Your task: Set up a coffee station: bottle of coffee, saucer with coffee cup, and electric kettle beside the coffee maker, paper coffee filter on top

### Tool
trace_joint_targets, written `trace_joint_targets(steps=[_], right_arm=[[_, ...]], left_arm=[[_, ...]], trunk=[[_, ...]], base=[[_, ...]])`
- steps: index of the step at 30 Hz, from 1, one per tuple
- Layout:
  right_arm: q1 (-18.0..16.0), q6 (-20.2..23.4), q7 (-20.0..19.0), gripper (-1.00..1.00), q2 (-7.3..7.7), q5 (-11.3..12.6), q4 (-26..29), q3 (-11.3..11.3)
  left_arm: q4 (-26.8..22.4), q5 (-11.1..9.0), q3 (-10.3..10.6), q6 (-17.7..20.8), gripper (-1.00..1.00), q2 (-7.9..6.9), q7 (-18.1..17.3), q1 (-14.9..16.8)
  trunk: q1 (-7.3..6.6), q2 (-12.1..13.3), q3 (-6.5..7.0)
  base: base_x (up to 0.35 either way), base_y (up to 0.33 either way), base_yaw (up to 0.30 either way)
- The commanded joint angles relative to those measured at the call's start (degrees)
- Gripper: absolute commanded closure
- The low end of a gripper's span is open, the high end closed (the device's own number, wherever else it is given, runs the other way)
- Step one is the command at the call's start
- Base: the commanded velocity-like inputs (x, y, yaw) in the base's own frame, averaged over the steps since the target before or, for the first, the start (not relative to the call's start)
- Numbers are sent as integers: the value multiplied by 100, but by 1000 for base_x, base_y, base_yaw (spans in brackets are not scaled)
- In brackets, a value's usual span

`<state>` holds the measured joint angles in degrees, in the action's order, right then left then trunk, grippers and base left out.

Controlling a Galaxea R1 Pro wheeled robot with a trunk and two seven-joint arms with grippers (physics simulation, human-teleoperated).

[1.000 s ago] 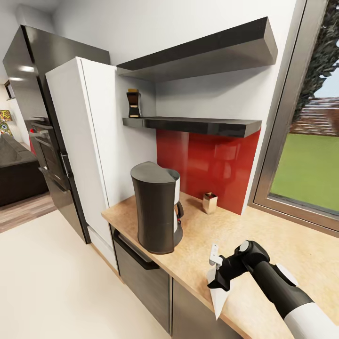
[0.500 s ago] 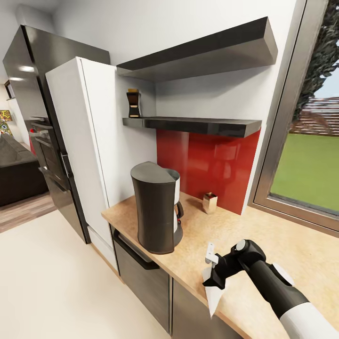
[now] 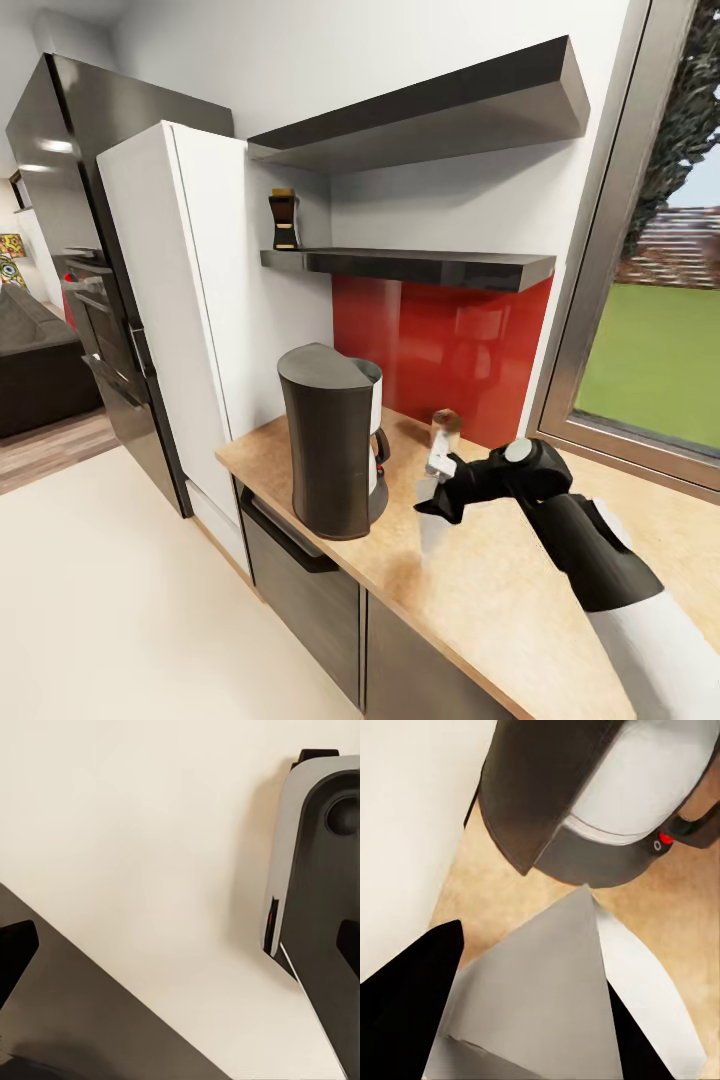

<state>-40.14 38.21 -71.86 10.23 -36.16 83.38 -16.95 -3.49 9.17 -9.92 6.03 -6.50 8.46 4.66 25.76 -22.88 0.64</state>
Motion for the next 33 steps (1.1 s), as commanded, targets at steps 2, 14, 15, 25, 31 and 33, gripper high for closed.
trace_joint_targets(steps=[2, 14, 15, 25, 31, 33], right_arm=[[-214, 115, -25, 100, 17, -55, 8, 0], [-887, 190, -10, 100, 17, -1229, 0, 315], [-891, 192, -1, 100, 8, -1319, 1, 318], [-899, 176, 1954, 100, -726, -1672, 2, 333], [-899, 167, 2532, 100, -1131, -1659, 8, 333], [-907, 169, 2659, 100, -1250, -1652, 10, 333]], left_arm=[[-11, 64, -35, 30, -100, 4, 7, 0], [-9, 76, -21, 16, -100, -110, -21, 0], [-8, 76, -20, 12, -100, -121, -23, 0], [-11, 76, -27, -21, -100, -146, -36, 0], [-12, 76, -22, -22, -100, -148, -29, 1], [-12, 74, -25, -18, -100, -149, -29, 0]], trunk=[[2, -4, -3], [2, -4, -3], [2, -4, -3], [2, -4, -3], [2, -4, -3], [2, -4, -3]], base=[[0, 0, 0], [0, 0, 0], [0, 0, 0], [0, 0, 0], [0, 0, 0], [0, 0, 0]])
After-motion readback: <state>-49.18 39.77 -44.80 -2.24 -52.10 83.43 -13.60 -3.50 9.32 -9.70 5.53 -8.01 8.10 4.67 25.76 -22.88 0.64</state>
